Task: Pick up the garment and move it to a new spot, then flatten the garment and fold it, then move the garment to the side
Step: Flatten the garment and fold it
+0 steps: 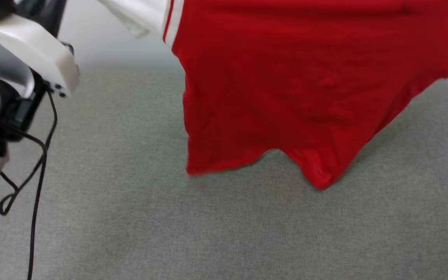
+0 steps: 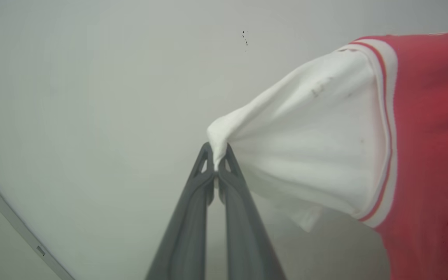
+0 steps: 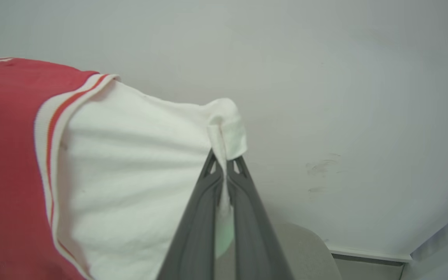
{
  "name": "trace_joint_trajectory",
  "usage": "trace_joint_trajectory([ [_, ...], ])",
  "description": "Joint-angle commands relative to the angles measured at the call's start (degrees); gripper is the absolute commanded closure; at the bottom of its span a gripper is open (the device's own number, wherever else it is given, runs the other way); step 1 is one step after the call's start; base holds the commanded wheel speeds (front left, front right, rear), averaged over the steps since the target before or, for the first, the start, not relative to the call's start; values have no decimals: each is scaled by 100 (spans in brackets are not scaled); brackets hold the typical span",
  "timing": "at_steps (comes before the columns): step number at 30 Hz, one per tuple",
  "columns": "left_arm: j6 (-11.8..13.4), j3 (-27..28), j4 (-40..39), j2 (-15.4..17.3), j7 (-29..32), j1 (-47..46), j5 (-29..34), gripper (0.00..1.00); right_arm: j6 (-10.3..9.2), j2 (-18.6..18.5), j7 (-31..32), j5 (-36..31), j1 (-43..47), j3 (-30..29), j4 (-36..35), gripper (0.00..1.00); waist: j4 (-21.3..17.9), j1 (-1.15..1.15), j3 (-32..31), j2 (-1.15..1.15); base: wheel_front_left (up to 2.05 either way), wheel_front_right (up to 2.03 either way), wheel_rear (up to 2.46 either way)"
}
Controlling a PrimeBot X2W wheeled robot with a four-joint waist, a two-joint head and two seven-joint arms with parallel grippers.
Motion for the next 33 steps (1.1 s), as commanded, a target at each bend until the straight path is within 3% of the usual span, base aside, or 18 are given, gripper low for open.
trace_joint_trajectory([
  [1,85,91,-68,58,-17,-166,69,100,-10,-15,-93,-39,-248,36,64,100,-43,0,178,0,0,0,0],
  [9,59,331,-21,130,124,-916,144,100,-10,27,-439,-270,-1379,299,483,100,-160,0,905,0,0,0,0],
  [20,-273,474,909,-15,145,-2570,482,100,-11,263,-1262,-843,-3592,695,1757,100,-363,0,2250,0,0,0,0],
  [33,-549,508,2584,-551,-617,-4324,904,100,-11,793,-2429,-1636,-5756,582,3490,100,-484,0,3268,0,0,0,0],
])
